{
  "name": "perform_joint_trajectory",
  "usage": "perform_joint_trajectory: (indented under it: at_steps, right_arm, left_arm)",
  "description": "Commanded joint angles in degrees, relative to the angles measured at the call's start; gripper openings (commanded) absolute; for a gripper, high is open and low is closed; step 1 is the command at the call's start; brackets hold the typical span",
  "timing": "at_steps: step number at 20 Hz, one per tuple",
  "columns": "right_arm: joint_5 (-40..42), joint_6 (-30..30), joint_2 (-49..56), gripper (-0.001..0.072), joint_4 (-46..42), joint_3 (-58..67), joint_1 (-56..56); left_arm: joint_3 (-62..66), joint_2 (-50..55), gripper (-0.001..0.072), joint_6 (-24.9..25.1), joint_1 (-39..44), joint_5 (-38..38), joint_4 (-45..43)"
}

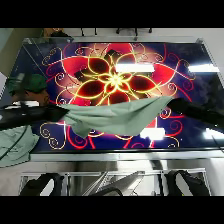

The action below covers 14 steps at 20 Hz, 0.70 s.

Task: Fold the shirts.

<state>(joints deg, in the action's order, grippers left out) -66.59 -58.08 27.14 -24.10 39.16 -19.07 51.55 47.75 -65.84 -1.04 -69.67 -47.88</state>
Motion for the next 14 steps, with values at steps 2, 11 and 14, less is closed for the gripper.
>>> perform_joint_trajectory:
  at_steps: [2,11,14]
  right_arm:
    - [8.98,8.96,8.31,0.002,3.04,-10.34,-0.15]
    - [8.94,11.39,16.06,0.0509,-3.5,4.57,-2.45]
    - [1.25,1.03,13.53,0.0504,-13.46,4.52,-4.98]
  left_arm:
    - [-4.31,18.1,0.0483,2.82,8.09,14.19,0.9]
    - [11.74,28.15,0.067,-2.6,-6.49,-5.55,0.85]
    - [-2.27,23.45,0.0669,-2.36,-6.8,-3.87,1.03]
